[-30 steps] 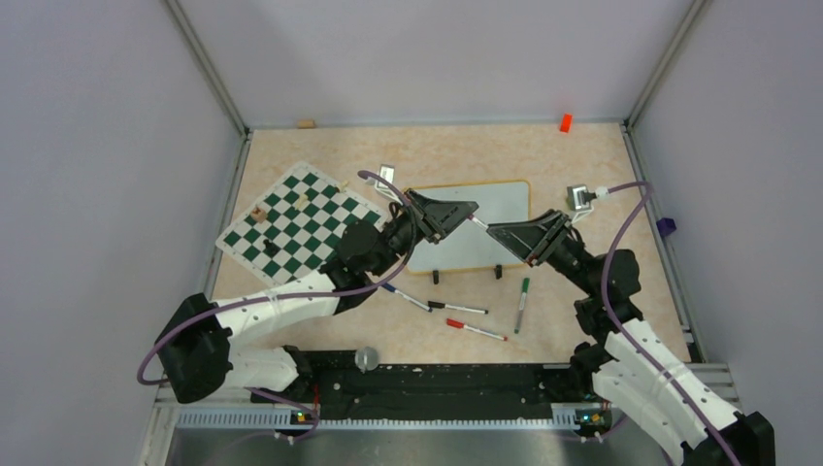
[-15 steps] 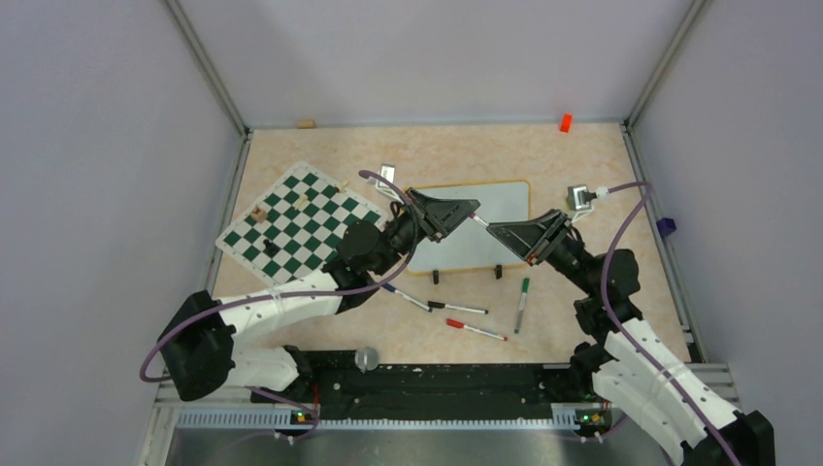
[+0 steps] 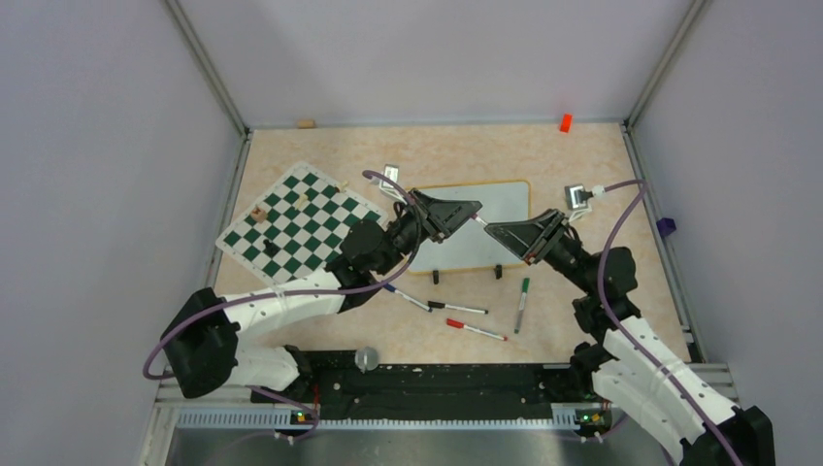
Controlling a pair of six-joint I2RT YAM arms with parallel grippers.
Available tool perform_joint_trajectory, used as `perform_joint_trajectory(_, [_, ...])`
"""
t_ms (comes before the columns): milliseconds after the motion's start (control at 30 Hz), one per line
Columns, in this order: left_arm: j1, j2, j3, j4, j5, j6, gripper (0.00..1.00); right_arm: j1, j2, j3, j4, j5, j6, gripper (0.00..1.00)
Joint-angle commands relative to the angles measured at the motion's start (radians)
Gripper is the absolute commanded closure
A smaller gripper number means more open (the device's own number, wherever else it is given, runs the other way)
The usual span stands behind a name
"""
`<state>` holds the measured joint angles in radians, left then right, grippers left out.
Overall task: Write a sentence on the whiteboard
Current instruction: Open the pen cap from the whiteboard marker, then place the pen cap at the center of the board.
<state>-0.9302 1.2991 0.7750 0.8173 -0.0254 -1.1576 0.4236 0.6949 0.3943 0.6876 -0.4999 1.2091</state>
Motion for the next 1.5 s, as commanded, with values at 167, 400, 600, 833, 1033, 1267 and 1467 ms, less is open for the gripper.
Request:
perform_joint_trajectory(167, [-0.004, 0.007, 0.040, 0.040, -0.007, 0.023, 1.00, 0.015, 0.008, 0.025, 0.057, -0.020, 0.000, 0.77])
perform_joint_trajectory(400, [-0.003, 0.000, 0.032, 0.043, -0.020, 0.034, 1.00, 0.014, -0.006, 0.022, 0.036, -0.011, -0.005, 1.00])
perform_joint_trajectory(600, [0.055, -0.082, -0.077, 0.040, -0.066, 0.023, 1.00, 0.015, -0.084, -0.021, -0.053, -0.019, -0.034, 1.00])
perform_joint_trajectory(833, [0.284, -0.340, -0.224, -0.226, -0.032, 0.036, 1.00, 0.012, -0.270, -0.118, -0.334, -0.066, -0.123, 1.00])
perform_joint_trajectory(1033, [0.409, -0.555, -0.212, -0.674, -0.122, 0.169, 1.00, 0.012, -0.392, -0.111, -0.573, -0.009, -0.231, 1.00])
perform_joint_trajectory(1267, [0.410, -0.500, -0.171, -1.110, -0.213, 0.236, 1.00, 0.013, -0.282, -0.022, -0.791, 0.059, -0.404, 1.00])
perform_joint_trajectory(1467, [0.412, -0.459, -0.198, -1.203, -0.333, 0.286, 1.00, 0.012, -0.215, 0.026, -0.848, 0.094, -0.459, 1.00])
